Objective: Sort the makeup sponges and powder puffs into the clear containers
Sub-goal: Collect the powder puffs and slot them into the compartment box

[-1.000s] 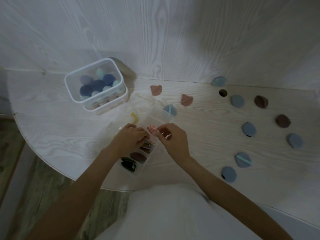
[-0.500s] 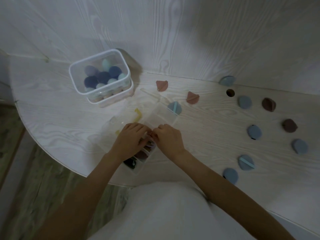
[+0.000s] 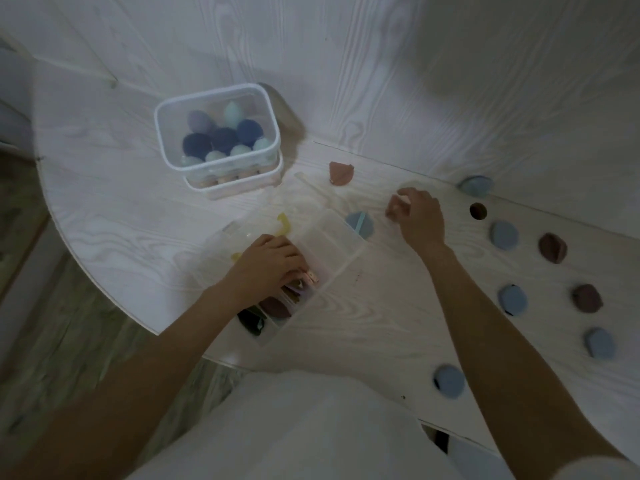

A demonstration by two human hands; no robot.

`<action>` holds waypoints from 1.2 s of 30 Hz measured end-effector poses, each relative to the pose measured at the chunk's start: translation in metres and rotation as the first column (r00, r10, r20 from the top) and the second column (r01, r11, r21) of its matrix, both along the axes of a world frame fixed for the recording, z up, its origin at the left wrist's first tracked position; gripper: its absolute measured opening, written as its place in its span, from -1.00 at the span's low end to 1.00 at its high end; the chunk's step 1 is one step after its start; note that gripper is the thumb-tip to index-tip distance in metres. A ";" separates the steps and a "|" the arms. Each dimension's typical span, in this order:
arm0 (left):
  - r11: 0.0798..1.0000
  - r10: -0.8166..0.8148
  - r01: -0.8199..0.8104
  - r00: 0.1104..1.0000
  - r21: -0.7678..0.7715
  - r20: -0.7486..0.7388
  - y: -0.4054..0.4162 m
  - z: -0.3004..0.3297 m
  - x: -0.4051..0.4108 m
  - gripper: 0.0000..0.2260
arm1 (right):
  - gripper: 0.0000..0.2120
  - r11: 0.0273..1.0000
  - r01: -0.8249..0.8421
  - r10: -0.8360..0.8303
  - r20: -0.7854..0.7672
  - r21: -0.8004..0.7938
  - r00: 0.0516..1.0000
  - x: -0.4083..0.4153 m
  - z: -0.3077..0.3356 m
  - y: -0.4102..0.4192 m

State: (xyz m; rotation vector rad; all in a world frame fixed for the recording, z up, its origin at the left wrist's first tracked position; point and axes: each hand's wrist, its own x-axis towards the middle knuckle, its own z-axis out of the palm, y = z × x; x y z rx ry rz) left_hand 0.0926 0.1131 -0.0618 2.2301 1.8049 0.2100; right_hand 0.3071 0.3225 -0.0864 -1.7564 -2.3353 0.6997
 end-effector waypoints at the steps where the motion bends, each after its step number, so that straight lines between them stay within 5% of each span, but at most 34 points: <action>1: 1.000 -0.002 0.002 1.000 -0.002 -0.004 0.001 -0.001 0.000 -0.72 | -0.69 1.000 -0.014 0.015 0.051 -0.012 0.999 -0.004 -0.005 0.005; 6: 1.000 -0.010 0.010 1.000 -0.008 -0.006 0.000 0.000 0.002 -0.69 | -0.68 0.997 0.076 -0.080 0.109 0.034 0.991 -0.011 -0.014 0.003; 13: 0.998 0.014 -0.012 1.000 0.058 -0.028 -0.003 0.004 0.002 -0.71 | -0.85 0.969 0.246 -0.223 -0.399 0.007 0.889 0.007 0.034 -0.067; 17: 0.997 0.019 -0.017 0.999 0.076 -0.029 -0.006 0.005 0.002 -0.75 | -0.88 0.997 0.073 -0.071 -0.571 -0.020 0.818 -0.012 0.070 -0.136; 28: 0.992 0.093 -0.093 0.996 0.090 -0.001 -0.017 0.003 0.008 -0.78 | -0.83 0.911 -0.249 0.275 -0.033 0.328 0.961 -0.051 0.017 -0.162; 36: 0.994 0.104 -0.103 0.994 0.038 -0.017 -0.016 0.001 0.009 -0.74 | -0.93 0.939 -0.245 0.282 -0.137 0.240 0.949 -0.041 0.014 -0.155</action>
